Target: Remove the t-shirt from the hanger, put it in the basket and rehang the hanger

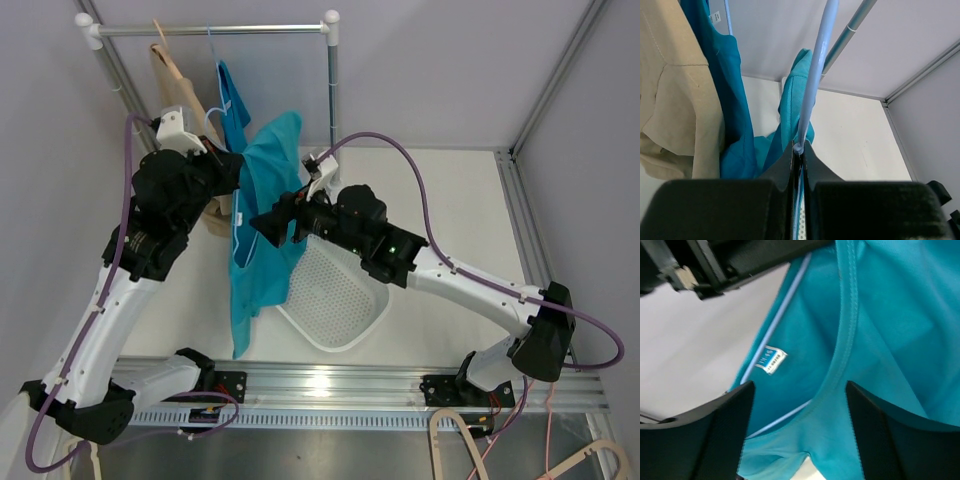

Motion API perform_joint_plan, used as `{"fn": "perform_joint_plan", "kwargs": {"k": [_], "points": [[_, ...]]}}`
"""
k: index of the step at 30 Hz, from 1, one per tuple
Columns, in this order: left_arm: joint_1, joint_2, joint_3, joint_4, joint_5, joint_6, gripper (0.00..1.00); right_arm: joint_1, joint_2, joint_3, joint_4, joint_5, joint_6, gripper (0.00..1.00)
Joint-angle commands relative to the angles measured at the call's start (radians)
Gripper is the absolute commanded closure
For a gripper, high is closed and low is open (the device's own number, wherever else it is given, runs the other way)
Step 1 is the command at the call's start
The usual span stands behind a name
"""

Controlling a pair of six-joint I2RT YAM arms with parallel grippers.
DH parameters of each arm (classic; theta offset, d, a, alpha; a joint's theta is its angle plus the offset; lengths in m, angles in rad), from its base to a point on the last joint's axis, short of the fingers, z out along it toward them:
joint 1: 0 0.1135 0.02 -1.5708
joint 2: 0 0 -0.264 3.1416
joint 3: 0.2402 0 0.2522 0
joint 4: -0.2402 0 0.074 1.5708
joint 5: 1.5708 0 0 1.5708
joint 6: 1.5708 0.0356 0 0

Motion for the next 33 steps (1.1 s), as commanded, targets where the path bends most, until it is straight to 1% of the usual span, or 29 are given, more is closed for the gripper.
{"fn": "perform_joint_plan", "kwargs": {"k": [1,2,3,4,11,20,24,28,29,30,33], "points": [[-0.013,-0.015,0.002,0.071,-0.023,-0.028,0.99,-0.009,0.001,0.055,0.105,-0.054,0.071,0.26],[-0.014,-0.017,-0.002,0.079,-0.022,-0.028,0.99,-0.014,0.002,0.052,0.111,-0.065,0.082,0.30],[-0.019,-0.017,-0.005,0.080,-0.020,-0.028,0.99,-0.021,0.005,0.052,0.124,-0.092,0.102,0.36],[-0.021,-0.017,-0.005,0.080,-0.022,-0.025,0.99,-0.026,0.005,0.051,0.132,-0.104,0.114,0.37],[-0.022,-0.006,-0.008,0.090,-0.003,-0.031,0.99,-0.052,0.025,0.063,0.177,-0.203,0.192,0.38],[-0.024,-0.008,0.002,0.094,0.072,-0.057,0.99,-0.061,0.076,0.074,0.246,-0.252,0.231,0.39],[-0.024,-0.012,0.006,0.093,0.095,-0.070,0.99,-0.063,0.093,0.075,0.273,-0.270,0.244,0.46],[-0.022,-0.011,0.002,0.091,0.104,-0.076,0.99,-0.064,0.105,0.088,0.280,-0.286,0.248,0.45],[-0.024,-0.011,0.004,0.094,0.106,-0.077,0.99,-0.064,0.105,0.088,0.284,-0.287,0.249,0.53],[-0.022,-0.011,0.004,0.093,0.104,-0.077,0.99,-0.064,0.107,0.086,0.286,-0.292,0.252,0.57],[-0.024,-0.005,-0.002,0.093,0.098,-0.076,0.99,-0.067,0.104,0.077,0.296,-0.301,0.263,0.63]]}}
